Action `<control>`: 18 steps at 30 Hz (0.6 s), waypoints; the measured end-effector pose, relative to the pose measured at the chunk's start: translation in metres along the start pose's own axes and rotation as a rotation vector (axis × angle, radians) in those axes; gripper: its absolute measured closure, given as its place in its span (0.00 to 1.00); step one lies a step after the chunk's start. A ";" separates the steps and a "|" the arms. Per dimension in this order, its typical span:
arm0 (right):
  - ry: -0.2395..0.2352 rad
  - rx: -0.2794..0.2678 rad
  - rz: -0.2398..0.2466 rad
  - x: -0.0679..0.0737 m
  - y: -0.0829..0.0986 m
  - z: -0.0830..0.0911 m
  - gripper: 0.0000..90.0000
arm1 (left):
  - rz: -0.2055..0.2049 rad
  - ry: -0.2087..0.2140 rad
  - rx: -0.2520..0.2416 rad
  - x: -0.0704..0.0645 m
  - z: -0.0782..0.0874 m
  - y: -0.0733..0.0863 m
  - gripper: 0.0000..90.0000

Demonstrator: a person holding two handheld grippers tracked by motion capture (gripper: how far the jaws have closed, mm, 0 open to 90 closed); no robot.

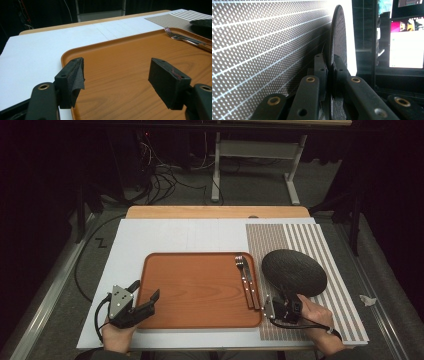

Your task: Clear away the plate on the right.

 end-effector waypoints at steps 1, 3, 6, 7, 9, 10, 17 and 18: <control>-0.005 -0.002 0.001 -0.001 0.000 0.000 0.97 | 0.000 0.000 0.000 0.000 0.000 0.000 0.32; -0.006 -0.012 0.008 -0.002 0.001 0.000 0.97 | 0.000 0.000 0.001 0.000 0.000 0.000 0.32; -0.015 -0.009 0.012 -0.003 0.002 0.001 0.97 | -0.001 0.000 0.001 0.000 0.000 0.000 0.32; -0.014 -0.009 0.009 -0.004 0.002 0.002 0.97 | -0.001 0.000 0.002 0.000 0.000 0.000 0.32; -0.016 -0.018 0.005 -0.006 0.003 0.002 0.96 | -0.002 -0.001 0.002 0.000 0.000 0.000 0.32; -0.010 -0.022 0.003 -0.007 0.003 0.002 0.96 | -0.002 -0.002 0.003 0.000 0.000 0.000 0.32; -0.018 -0.021 0.013 -0.008 0.003 0.004 0.95 | -0.002 -0.002 0.004 0.000 0.000 0.000 0.32; -0.017 -0.024 0.010 -0.009 0.002 0.004 0.95 | -0.002 -0.002 0.004 0.000 0.000 0.000 0.32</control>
Point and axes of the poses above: each handheld gripper's, and its own axes: z roughly backward along the jaws, y roughly out of its underside, x roughly to its left, the point moved 7 cm from there along -z, roughly forward along the jaws, and after that the axes turned 3 degrees about -y, right-handed, at the moved point
